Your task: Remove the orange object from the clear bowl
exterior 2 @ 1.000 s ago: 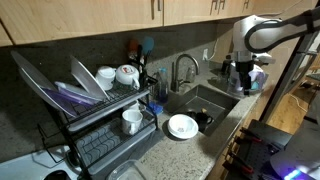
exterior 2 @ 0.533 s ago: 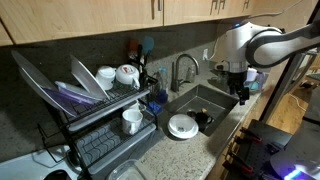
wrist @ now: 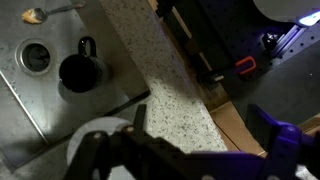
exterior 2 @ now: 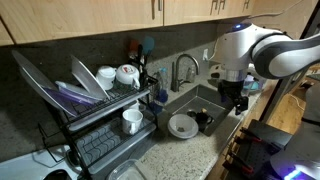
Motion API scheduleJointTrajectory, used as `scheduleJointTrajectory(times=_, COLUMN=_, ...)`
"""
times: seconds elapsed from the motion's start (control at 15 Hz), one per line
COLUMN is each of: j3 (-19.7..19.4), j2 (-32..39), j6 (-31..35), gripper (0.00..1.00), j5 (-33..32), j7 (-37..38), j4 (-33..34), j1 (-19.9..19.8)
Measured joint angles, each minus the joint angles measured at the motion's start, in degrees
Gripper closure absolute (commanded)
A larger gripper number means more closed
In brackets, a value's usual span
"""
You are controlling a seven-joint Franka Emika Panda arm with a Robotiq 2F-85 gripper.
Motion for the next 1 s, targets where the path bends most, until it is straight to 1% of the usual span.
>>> scheduleJointTrajectory(times=0.27, j3=0.74, j2=0.01, j6=3.18, gripper=0.00, j5=7.36, j7=0.00, j4=0.01, j1=3.89)
scheduleJointTrajectory(times=0.47, j3=0.74, j2=0.07, j6=6.94, gripper=0.00, j5=12.33, j7=0.00, j4=0.00, j1=5.69)
scheduleJointTrajectory(times=0.6, j3=0.74, j2=0.12, j6=7.92, gripper=0.00, j5=13.12, j7=0.00, j4=0.00, j1=6.07)
scheduleJointTrajectory(times=1.0, j3=0.73, j2=0.12, j6=8.00, gripper=0.00, j5=13.16, j7=0.00, j4=0.00, j1=6.07)
